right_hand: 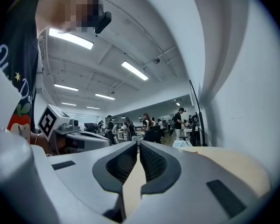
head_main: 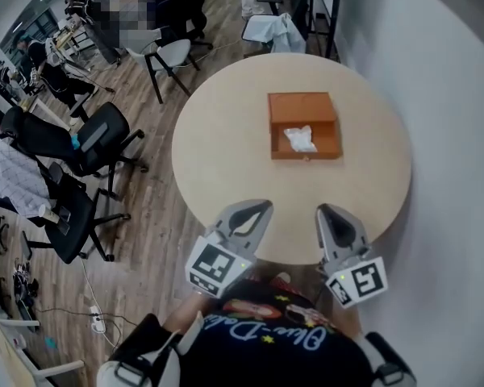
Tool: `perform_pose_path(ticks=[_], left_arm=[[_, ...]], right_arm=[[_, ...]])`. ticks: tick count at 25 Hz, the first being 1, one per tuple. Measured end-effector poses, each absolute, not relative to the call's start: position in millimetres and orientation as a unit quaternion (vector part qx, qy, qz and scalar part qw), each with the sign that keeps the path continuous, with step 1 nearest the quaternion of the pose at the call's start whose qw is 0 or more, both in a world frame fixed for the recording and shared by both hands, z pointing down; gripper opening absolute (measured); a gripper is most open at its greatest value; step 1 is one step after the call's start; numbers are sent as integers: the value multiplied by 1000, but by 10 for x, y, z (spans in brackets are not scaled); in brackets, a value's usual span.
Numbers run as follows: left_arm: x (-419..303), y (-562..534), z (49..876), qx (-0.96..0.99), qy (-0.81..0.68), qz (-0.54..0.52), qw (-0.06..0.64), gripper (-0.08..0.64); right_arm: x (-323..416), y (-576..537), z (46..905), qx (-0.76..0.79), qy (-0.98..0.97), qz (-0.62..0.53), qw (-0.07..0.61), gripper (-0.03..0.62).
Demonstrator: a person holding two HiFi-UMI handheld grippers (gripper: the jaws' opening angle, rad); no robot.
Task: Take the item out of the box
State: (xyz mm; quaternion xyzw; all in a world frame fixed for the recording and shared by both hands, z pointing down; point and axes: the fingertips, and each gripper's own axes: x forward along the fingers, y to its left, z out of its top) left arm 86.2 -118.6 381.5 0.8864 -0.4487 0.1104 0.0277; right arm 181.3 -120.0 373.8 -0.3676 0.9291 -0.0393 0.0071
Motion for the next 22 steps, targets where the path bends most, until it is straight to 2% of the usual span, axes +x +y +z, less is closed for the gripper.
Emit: perform_pose_path(ticks=[4, 15, 22], left_arm=[[834, -1281, 3829, 883, -457, 103, 43, -15], [782, -1793, 3807, 892, -441, 99, 25, -15], [728, -2138, 3837, 898, -430, 88, 26, -15]], right_arm=[[1794, -1295, 3756, -365, 930, -37, 9, -3], [1758, -1741, 3633, -386, 922, -20, -4, -3], [1738, -2043, 3642, -401, 915, 0, -38, -2]])
